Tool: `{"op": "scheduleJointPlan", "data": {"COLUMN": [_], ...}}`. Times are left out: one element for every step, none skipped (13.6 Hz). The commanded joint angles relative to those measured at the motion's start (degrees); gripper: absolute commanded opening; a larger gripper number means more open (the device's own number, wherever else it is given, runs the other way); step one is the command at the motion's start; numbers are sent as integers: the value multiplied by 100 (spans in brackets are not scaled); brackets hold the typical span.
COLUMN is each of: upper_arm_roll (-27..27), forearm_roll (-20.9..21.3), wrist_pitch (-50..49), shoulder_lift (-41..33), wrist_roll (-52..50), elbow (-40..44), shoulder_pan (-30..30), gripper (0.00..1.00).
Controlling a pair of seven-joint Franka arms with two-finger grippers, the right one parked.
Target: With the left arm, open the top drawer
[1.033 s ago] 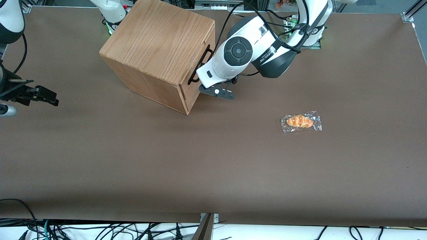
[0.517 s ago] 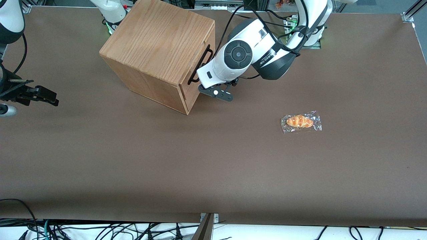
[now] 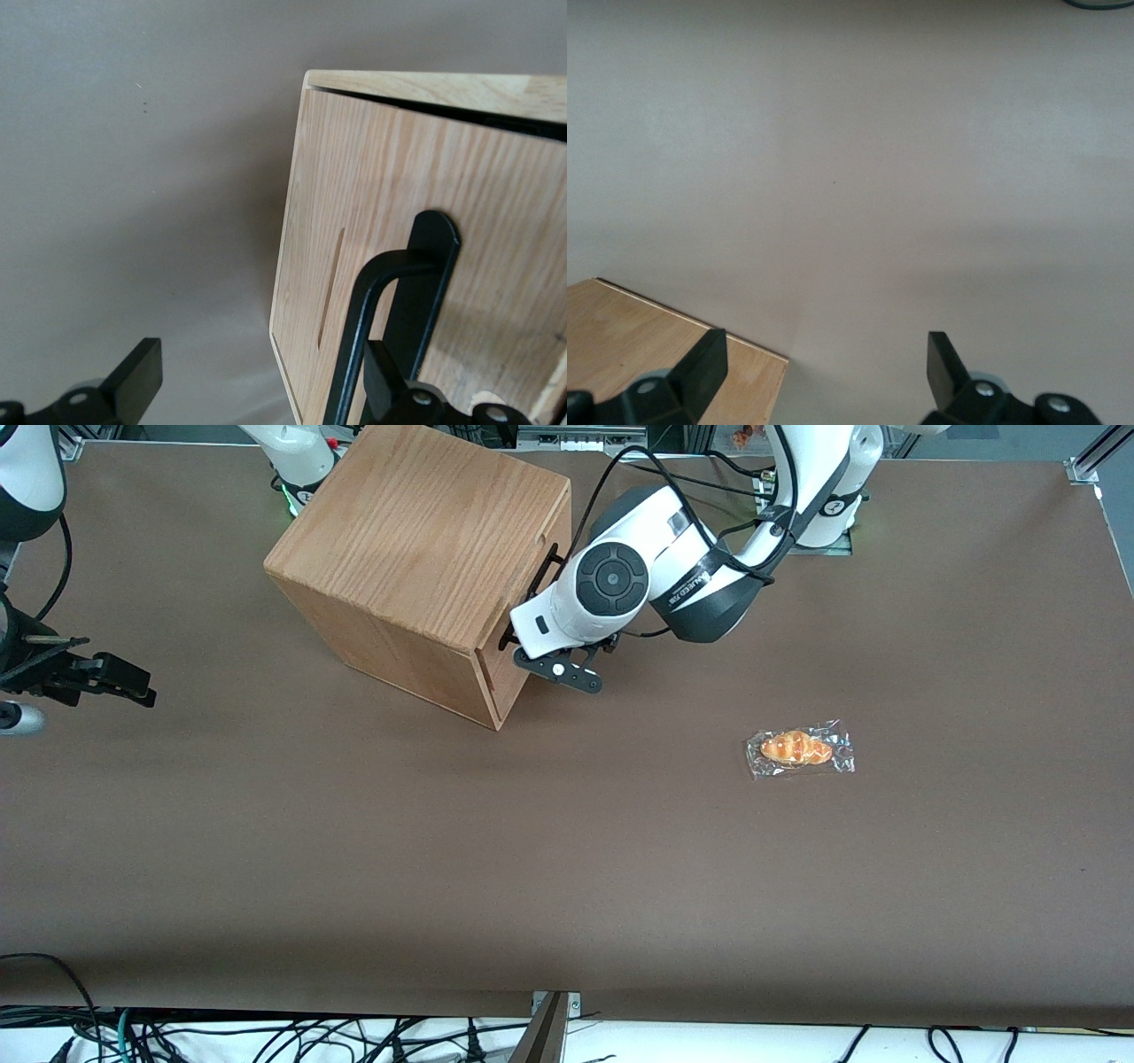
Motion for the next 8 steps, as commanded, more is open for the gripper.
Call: {"op": "scheduleJointPlan", "data": {"upper_arm_roll": [-51,-60,-60,-60,-60,-60,-60,-60], "forearm_roll": [-65,-65,-65,-65,-65,-56,-56,-56], "wrist_pitch": [90,90,90,107,151,195,265,300], "shoulder_lift": [-44,-44,-44,-26,-9,9,44,44], "wrist_roll": [300,301,309,309,309,318,327,344], "elbow": [-102,-102,-102,-102,-102,-102,-111,-137], "shoulder_pan": [25,25,16,16,16,16,8,-62], "gripper": [100,100,100,100,100,100,100,100]}}
